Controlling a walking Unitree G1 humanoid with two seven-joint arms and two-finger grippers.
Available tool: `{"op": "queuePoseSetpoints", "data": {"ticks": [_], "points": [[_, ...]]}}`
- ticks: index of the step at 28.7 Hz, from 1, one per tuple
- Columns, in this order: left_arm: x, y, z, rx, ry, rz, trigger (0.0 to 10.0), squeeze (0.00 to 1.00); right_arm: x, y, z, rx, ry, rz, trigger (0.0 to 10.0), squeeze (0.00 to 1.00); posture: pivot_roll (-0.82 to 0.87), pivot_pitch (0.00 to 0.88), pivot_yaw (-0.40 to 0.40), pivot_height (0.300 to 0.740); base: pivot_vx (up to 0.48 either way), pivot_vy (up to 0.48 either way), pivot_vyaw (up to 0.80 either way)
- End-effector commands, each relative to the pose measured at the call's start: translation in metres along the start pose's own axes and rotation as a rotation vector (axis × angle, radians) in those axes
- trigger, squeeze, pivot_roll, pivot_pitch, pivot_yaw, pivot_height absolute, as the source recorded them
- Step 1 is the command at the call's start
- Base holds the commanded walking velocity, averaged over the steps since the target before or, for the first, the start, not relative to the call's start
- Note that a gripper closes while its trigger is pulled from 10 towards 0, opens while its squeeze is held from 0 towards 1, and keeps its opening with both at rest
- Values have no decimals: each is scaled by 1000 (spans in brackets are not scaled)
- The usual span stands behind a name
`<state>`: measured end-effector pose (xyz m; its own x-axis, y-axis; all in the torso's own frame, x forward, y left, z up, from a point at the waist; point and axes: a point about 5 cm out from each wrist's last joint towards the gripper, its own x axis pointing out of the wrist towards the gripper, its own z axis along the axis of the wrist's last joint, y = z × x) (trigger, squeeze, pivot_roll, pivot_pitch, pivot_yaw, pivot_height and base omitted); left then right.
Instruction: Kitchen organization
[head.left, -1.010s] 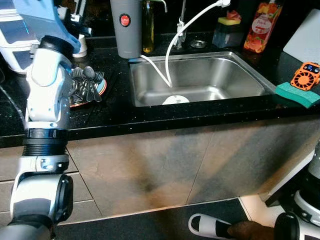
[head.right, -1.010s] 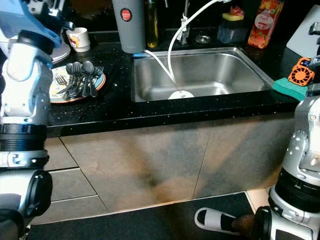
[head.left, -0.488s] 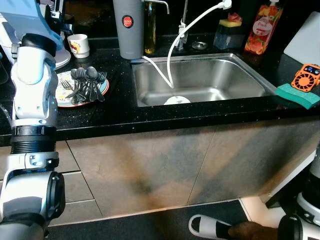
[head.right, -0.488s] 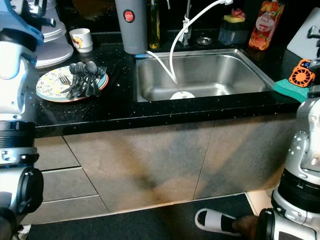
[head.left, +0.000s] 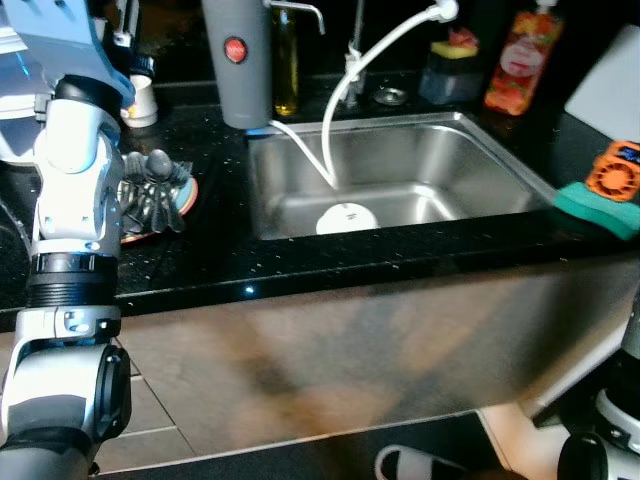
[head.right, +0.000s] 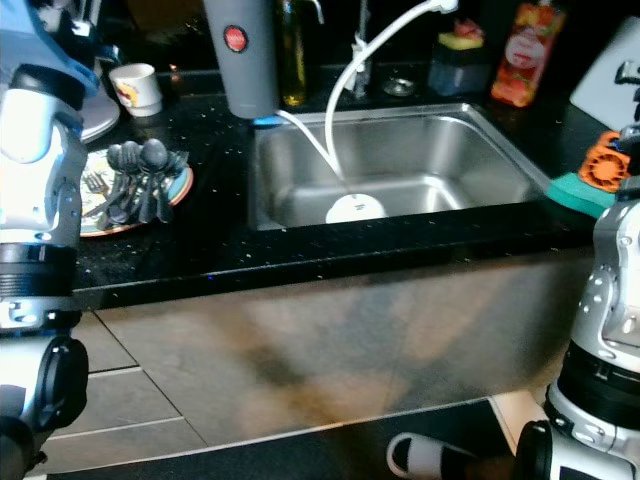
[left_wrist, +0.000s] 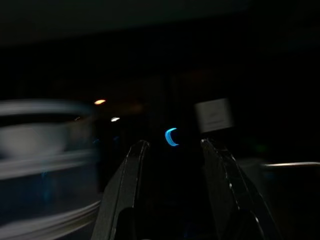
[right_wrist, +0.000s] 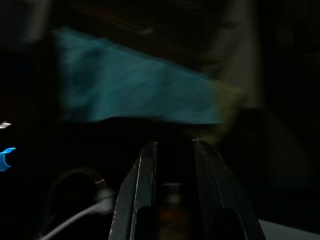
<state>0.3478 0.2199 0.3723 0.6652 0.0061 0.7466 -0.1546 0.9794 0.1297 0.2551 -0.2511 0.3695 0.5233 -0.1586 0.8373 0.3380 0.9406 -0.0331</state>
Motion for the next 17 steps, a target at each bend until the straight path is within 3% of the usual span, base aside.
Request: {"op": "queuePoseSetpoints", "data": {"ticks": [1,10,17], "points": [[0,-3,-2,13,6,-17,10000,0,0,-5,1,-15,-2,-18,10000,0,-12,0,19,740,480,0,0],[-1,-4,-2,14,4,-21,10000,0,-1,-6,1,-18,-2,-19,10000,0,-11,0,18,740,480,0,0],[-2,-6,-3,2,17,-46,10000,0,-2,-5,-1,-20,5,-19,10000,0,-5,0,17,740,85,0,0]]}}
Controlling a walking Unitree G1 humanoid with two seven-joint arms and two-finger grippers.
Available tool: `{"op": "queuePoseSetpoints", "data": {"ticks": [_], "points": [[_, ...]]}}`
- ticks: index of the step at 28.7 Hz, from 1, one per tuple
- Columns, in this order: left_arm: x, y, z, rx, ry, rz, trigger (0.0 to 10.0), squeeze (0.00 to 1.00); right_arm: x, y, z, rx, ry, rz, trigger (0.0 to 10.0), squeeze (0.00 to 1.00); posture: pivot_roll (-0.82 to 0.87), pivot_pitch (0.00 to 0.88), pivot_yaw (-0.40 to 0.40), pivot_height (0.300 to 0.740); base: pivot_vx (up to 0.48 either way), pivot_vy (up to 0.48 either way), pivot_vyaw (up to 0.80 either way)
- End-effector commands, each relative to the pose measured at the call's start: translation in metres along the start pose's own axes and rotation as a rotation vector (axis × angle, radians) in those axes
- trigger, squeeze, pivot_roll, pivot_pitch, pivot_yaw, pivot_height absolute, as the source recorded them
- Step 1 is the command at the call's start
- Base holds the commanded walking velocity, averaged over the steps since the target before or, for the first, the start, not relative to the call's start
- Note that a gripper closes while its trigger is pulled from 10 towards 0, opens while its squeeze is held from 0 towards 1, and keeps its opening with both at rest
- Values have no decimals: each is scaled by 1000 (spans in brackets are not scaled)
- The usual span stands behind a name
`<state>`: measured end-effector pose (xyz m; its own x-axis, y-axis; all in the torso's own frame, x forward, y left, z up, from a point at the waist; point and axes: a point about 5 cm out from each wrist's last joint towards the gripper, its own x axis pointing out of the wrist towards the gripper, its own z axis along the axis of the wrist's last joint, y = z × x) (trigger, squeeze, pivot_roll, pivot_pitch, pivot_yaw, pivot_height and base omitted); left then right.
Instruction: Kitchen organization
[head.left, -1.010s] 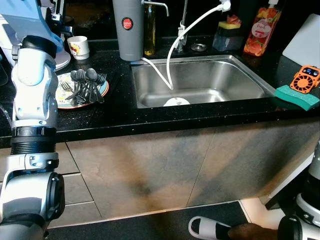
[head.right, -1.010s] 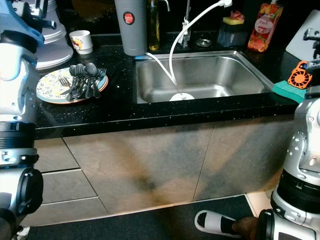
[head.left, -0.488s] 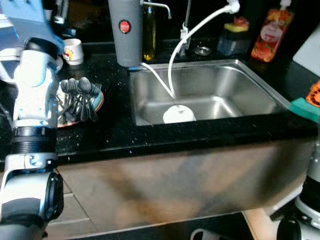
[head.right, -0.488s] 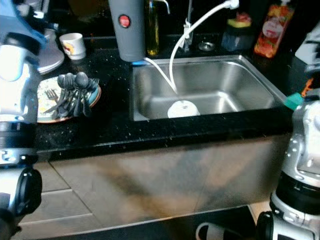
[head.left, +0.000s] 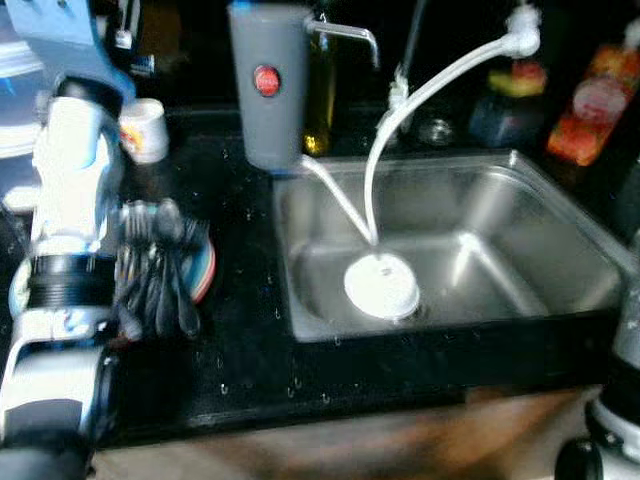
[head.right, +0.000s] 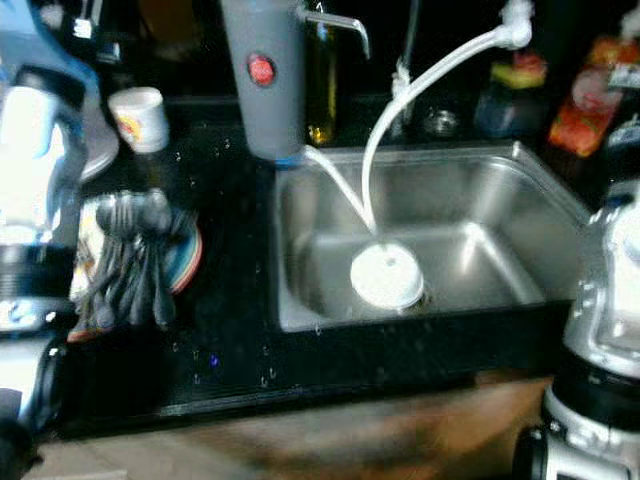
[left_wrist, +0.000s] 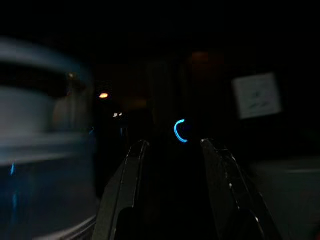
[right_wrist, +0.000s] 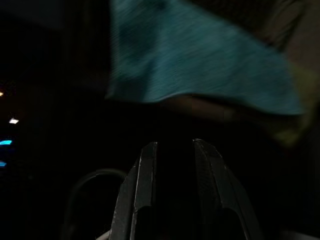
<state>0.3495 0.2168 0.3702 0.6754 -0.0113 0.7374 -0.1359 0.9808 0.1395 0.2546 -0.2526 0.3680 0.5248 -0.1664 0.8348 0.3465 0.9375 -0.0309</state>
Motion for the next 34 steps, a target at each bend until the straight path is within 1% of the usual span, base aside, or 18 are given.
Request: {"op": "queuePoseSetpoints", "data": {"ticks": [1,5,7,15,16,29,34], "points": [[-2,-3,-1,9,7,-35,10000,0,0,-4,-1,-13,2,-12,10000,0,-5,0,17,740,0,0,0],[-4,-6,-1,0,7,-55,10000,0,-1,-4,-2,-15,9,-9,10000,0,-4,0,17,740,0,0,0],[-5,-10,-2,-9,12,-71,10000,0,-2,-3,-4,-15,18,-6,10000,0,-4,0,17,740,0,0,0],[-7,-16,-2,-21,22,-98,10000,0,-3,-2,-5,-12,23,-3,10000,0,-3,0,18,740,0,0,0],[-7,-17,-2,-9,24,-103,10000,0,-3,-1,-5,-11,24,-2,10000,0,-3,0,18,740,0,0,0],[-9,-17,-6,12,47,-97,10000,0,-5,1,-8,0,36,5,10000,0,-4,0,19,740,0,0,0],[-9,-17,-6,21,50,-92,10000,0,-5,1,-8,1,36,7,10000,0,-5,0,18,740,0,-394,0]]}}
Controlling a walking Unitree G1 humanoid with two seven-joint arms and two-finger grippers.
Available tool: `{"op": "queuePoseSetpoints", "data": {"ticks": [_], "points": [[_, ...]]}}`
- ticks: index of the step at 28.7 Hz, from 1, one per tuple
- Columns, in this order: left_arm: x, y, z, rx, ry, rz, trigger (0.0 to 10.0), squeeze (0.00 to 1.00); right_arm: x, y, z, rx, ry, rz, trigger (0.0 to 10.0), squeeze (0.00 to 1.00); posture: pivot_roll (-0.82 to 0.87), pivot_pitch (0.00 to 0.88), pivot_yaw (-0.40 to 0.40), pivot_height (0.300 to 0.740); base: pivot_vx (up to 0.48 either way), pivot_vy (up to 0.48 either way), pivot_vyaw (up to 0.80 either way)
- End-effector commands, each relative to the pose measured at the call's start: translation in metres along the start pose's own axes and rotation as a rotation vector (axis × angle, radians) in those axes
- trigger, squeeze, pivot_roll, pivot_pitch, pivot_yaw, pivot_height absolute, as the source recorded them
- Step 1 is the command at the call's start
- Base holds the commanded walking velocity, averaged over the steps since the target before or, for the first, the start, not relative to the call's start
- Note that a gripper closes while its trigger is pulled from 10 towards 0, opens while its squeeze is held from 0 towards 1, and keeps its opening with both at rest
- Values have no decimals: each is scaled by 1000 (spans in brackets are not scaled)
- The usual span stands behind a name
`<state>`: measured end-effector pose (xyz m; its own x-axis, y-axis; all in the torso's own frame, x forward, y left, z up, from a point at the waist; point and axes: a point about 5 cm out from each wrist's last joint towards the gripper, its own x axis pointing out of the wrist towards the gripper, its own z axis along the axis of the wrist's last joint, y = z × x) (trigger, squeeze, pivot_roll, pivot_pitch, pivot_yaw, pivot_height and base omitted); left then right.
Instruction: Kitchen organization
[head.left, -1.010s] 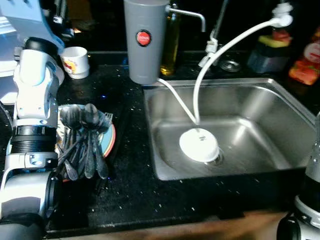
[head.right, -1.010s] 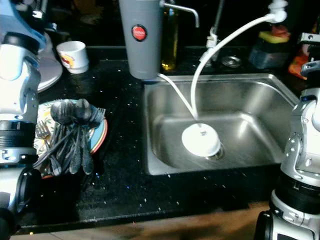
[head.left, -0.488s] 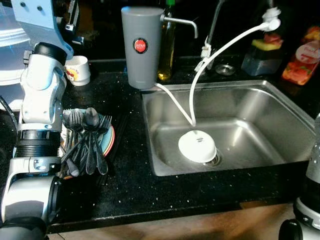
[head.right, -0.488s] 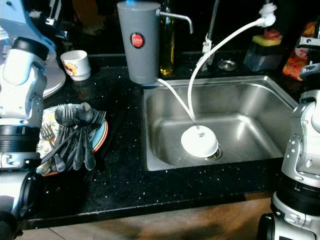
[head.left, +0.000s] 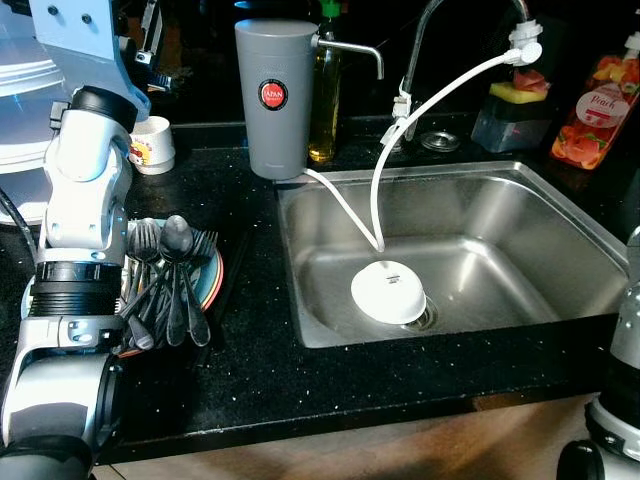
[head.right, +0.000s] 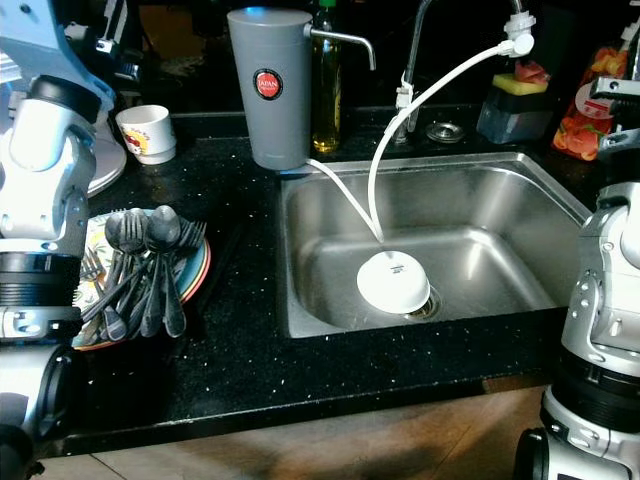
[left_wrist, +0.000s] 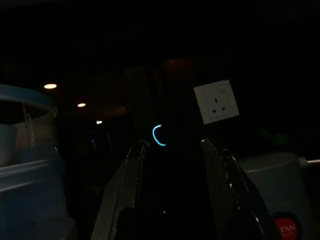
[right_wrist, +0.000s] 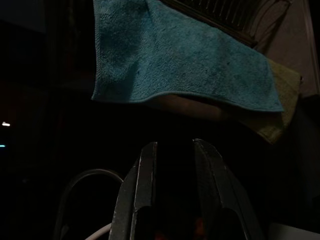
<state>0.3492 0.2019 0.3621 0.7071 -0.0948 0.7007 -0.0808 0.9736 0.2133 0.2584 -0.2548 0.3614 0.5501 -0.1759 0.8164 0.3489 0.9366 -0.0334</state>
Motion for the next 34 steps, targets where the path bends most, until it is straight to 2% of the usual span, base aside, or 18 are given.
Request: {"op": "queuePoseSetpoints", "data": {"ticks": [1,7,27,34], "points": [[-2,-2,-4,9,20,-1,10000,0,-2,2,-1,4,3,7,10000,0,-5,0,18,740,0,-461,0],[-1,-4,-4,10,18,-3,10000,0,-2,2,-1,3,5,6,10000,0,-4,0,17,740,0,-399,0],[-3,-2,-5,8,27,10,10000,0,-2,2,-2,2,11,9,10000,0,-5,0,14,740,0,0,0],[-3,-3,-5,19,27,7,10000,0,-2,2,-3,2,10,9,10000,0,-6,0,12,740,0,-409,0]]}}
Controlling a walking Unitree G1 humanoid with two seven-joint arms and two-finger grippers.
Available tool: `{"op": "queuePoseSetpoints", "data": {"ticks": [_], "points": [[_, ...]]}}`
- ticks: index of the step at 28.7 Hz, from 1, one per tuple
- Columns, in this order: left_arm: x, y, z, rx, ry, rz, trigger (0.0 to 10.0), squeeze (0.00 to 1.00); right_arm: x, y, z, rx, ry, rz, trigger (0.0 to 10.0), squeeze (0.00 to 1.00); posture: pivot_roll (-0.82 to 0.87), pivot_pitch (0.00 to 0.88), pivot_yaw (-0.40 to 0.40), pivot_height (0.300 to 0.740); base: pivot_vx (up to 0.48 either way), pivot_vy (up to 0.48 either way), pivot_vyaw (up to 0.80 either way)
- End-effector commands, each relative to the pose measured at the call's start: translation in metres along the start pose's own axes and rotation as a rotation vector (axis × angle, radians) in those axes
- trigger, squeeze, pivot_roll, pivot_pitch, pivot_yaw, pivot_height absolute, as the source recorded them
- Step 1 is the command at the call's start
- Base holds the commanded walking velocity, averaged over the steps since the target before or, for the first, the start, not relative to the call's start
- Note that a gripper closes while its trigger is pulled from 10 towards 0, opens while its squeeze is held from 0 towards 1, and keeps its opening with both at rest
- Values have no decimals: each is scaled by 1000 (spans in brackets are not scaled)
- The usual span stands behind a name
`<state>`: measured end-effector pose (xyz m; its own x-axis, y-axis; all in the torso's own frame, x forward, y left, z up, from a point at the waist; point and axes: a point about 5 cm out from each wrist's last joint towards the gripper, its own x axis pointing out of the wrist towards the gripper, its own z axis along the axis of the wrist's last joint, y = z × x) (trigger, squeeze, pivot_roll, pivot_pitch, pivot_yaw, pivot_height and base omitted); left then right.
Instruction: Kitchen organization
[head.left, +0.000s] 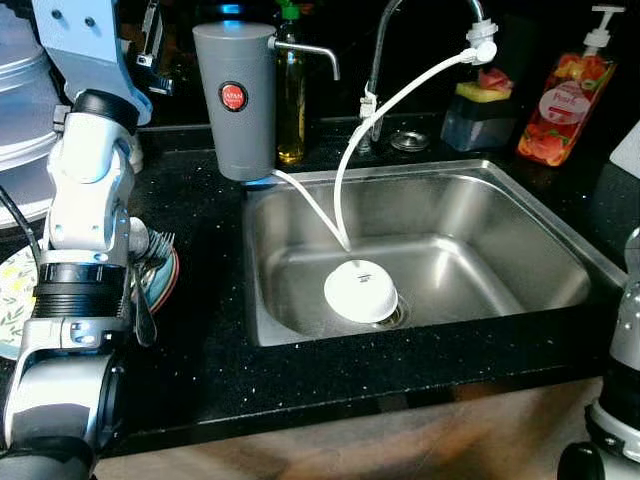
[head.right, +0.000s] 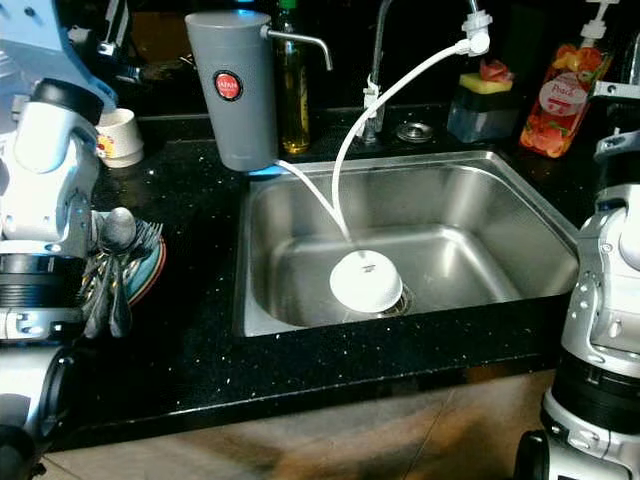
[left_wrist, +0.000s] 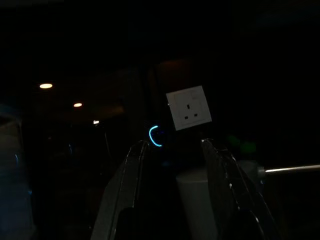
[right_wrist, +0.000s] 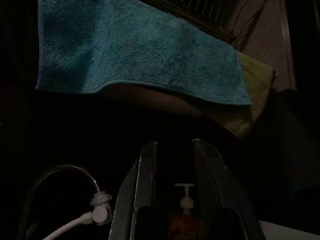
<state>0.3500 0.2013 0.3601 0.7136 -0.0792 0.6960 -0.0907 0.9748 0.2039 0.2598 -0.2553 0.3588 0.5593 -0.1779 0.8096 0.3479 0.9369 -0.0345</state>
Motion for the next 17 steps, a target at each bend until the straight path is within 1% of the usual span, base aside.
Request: {"op": "queuePoseSetpoints", "data": {"ticks": [1,7,13,17], "points": [[-2,-2,-4,20,15,-7,10000,0,-1,2,0,1,-2,8,10000,0,-6,0,12,740,0,-461,0],[-1,-2,-3,17,13,-5,10000,0,0,2,0,2,-3,8,10000,0,-6,0,12,740,0,-450,0],[-1,-1,-2,3,8,4,10000,0,0,2,0,6,-5,11,10000,0,-5,0,13,740,0,0,0],[-2,-2,-3,0,10,-8,10000,0,-1,5,-2,14,2,18,10000,0,-6,0,15,740,0,0,0]]}}
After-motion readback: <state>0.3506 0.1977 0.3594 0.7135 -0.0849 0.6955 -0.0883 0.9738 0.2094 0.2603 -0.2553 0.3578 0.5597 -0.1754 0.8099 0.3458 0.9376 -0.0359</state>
